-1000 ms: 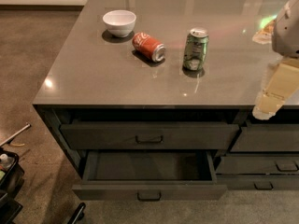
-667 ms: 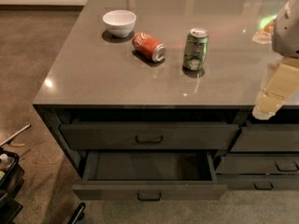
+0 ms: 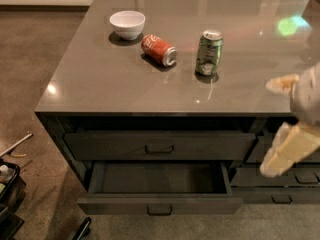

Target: Close middle drawer

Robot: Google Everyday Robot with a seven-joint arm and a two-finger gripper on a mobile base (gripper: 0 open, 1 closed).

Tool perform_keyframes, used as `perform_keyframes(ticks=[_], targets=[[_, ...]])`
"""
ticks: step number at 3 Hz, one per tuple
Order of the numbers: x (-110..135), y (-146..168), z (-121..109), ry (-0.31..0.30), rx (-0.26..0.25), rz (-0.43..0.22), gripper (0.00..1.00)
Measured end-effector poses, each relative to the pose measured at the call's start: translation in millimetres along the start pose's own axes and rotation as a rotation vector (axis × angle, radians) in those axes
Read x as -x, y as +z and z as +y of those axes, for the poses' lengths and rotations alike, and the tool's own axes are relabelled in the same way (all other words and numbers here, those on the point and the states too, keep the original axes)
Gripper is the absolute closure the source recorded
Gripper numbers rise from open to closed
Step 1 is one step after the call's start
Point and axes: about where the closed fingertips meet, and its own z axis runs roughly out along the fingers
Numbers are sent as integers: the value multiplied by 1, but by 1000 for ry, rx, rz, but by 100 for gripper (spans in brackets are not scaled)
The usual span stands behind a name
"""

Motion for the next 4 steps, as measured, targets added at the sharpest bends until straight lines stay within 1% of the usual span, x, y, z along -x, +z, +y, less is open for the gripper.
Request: perform_keyframes(ticks=[1, 2, 3, 4], targets=[[-9, 56, 43, 47, 30, -152, 0], [-29, 133, 88, 187, 86, -316, 0], [-64, 225, 141, 356, 166, -383, 0], [-77, 255, 152, 410, 176, -384, 0]])
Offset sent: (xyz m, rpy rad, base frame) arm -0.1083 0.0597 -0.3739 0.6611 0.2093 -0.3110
